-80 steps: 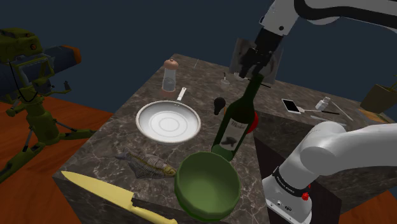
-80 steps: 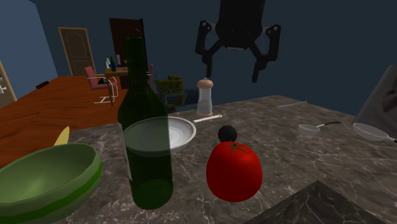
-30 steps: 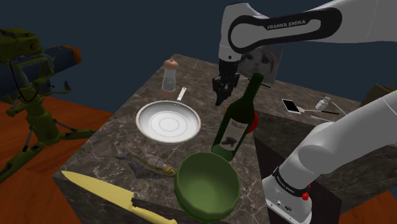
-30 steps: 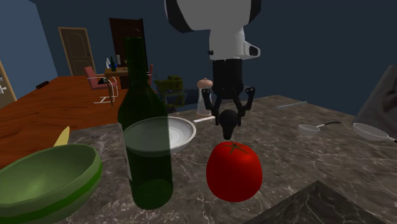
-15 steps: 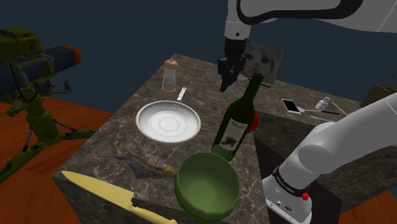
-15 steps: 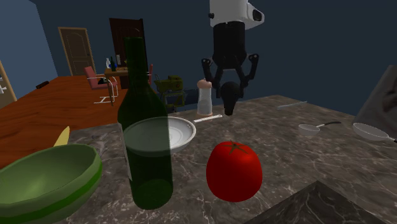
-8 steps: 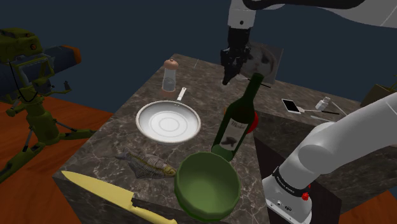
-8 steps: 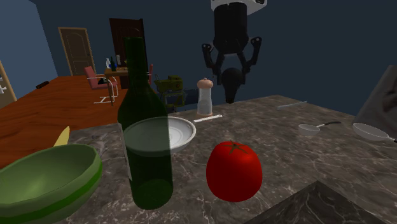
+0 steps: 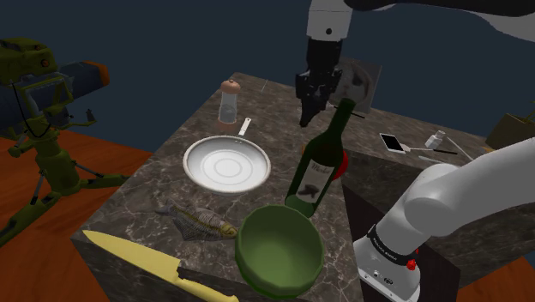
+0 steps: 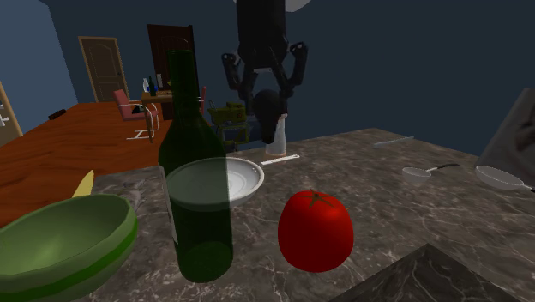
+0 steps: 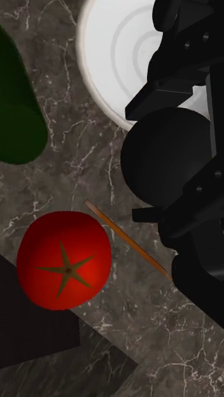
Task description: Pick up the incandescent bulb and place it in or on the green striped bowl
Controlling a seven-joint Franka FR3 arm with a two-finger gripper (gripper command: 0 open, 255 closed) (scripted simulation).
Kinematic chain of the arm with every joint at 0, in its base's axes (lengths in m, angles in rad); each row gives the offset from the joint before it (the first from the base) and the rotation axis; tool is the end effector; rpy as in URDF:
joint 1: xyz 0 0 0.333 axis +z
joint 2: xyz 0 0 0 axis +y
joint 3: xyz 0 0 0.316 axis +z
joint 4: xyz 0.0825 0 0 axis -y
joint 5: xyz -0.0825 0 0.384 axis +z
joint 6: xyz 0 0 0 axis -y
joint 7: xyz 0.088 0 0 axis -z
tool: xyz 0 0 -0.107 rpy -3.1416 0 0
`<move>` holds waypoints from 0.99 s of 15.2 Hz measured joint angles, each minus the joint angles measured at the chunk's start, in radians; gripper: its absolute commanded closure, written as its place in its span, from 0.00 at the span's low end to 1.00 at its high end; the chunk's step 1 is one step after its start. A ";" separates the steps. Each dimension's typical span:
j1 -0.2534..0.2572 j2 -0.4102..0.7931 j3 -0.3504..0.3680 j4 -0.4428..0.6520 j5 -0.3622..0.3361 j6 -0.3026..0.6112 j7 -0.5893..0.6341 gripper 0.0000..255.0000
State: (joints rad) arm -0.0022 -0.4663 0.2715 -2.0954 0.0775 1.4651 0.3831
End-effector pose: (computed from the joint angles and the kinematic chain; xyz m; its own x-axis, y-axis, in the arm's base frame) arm 0.3721 0.1323 0.5840 0.9765 -0.1568 -0.1481 -0.1418 -0.9841 0.1067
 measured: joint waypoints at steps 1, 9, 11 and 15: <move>0.008 -0.007 0.013 0.001 0.011 -0.007 0.019 1.00; 0.081 -0.068 0.144 0.002 0.122 -0.052 0.203 1.00; 0.094 -0.069 0.178 0.009 0.147 -0.053 0.248 1.00; 0.123 -0.077 0.245 0.028 0.198 -0.065 0.339 1.00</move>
State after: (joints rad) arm 0.1205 -0.5438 0.5166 -2.0672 0.2758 1.4003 0.7223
